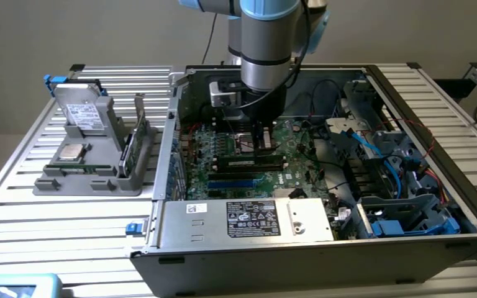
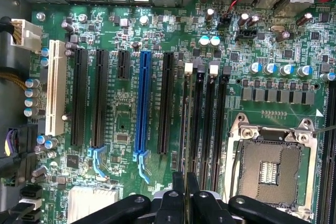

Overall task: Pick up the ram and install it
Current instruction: 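Insert the ram into the slot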

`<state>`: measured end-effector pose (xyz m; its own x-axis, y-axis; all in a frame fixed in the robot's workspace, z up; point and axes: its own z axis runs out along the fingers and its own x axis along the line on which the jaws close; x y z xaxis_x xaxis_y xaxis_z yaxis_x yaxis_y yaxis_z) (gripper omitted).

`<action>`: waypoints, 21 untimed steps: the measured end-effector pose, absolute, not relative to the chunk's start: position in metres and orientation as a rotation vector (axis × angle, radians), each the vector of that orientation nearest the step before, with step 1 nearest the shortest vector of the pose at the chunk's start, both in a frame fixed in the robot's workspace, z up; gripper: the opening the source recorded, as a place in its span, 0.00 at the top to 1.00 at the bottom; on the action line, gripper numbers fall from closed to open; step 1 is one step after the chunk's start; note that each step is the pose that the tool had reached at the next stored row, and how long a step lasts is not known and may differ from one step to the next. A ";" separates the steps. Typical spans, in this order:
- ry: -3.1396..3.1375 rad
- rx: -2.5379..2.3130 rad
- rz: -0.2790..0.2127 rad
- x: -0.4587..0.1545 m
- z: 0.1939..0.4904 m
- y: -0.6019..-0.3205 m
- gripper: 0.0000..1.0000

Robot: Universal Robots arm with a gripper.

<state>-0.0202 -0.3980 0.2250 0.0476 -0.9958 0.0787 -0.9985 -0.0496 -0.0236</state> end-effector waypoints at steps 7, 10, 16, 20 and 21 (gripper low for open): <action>-2.148 2.245 0.123 -0.021 0.225 -0.398 0.87; -2.152 2.244 0.126 -0.021 0.225 -0.398 0.87; -2.159 2.242 0.132 -0.023 0.225 -0.399 0.87; -2.161 2.242 0.135 -0.025 0.225 -0.399 0.87; -2.161 2.241 0.135 -0.025 0.225 -0.399 0.87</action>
<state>-0.0250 -0.3987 0.2252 0.0346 -0.9962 0.0794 -0.9984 -0.0380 -0.0421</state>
